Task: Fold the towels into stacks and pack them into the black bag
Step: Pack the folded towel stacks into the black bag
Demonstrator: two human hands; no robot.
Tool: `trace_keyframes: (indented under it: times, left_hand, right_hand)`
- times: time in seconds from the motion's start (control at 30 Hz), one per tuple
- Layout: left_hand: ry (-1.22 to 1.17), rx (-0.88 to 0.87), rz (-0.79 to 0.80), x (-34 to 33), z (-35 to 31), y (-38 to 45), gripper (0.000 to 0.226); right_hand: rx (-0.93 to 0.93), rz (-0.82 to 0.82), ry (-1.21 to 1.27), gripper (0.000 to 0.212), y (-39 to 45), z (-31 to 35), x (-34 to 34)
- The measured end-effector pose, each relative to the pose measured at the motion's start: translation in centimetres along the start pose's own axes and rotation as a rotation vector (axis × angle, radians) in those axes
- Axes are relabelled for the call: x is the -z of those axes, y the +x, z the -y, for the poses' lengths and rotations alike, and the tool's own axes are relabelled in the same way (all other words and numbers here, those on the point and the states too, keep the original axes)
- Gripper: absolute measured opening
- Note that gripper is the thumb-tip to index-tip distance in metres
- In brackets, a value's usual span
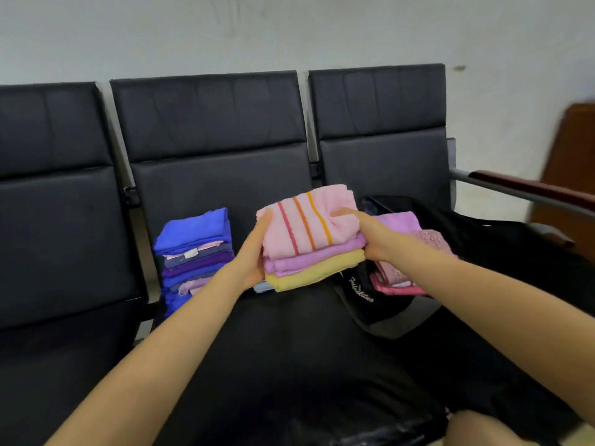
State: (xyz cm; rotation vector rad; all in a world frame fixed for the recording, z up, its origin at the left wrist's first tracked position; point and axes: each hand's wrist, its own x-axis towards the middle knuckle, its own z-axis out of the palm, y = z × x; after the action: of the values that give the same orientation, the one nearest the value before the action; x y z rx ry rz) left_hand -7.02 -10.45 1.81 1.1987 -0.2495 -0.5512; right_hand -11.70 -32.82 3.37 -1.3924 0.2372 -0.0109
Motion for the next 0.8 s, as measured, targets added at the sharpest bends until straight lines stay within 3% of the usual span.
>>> trace_keyframes:
  times: [0.1,0.23,0.33,0.6,0.73,0.8]
  left_hand:
    - [0.042,0.044,0.02,-1.8,0.8,0.7,0.056]
    - [0.083,0.022,-0.022,-4.8,1.7,2.1,0.044]
    - [0.046,0.003,-0.022,-7.9,2.4,3.0,0.04]
    - [0.072,-0.079,0.114,-17.0,4.8,6.8,0.04]
    - [0.118,-0.045,0.078,-20.7,8.8,8.7,0.084]
    - [0.189,-0.003,0.092,-21.7,11.3,9.5,0.085]
  right_hand:
    - [-0.001,-0.052,-0.052,0.051,-0.7,-0.1,1.8]
    - [-0.029,-0.004,0.02,0.052,-2.2,1.3,5.2]
    - [-0.087,0.015,-0.027,0.072,-3.2,2.7,8.2]
    - [0.063,-0.196,-0.089,0.024,-6.5,3.6,16.2]
    - [0.119,-0.428,-0.188,0.015,-7.6,2.2,20.3]
    - [0.095,-0.497,-0.175,0.013,-7.9,0.6,22.4]
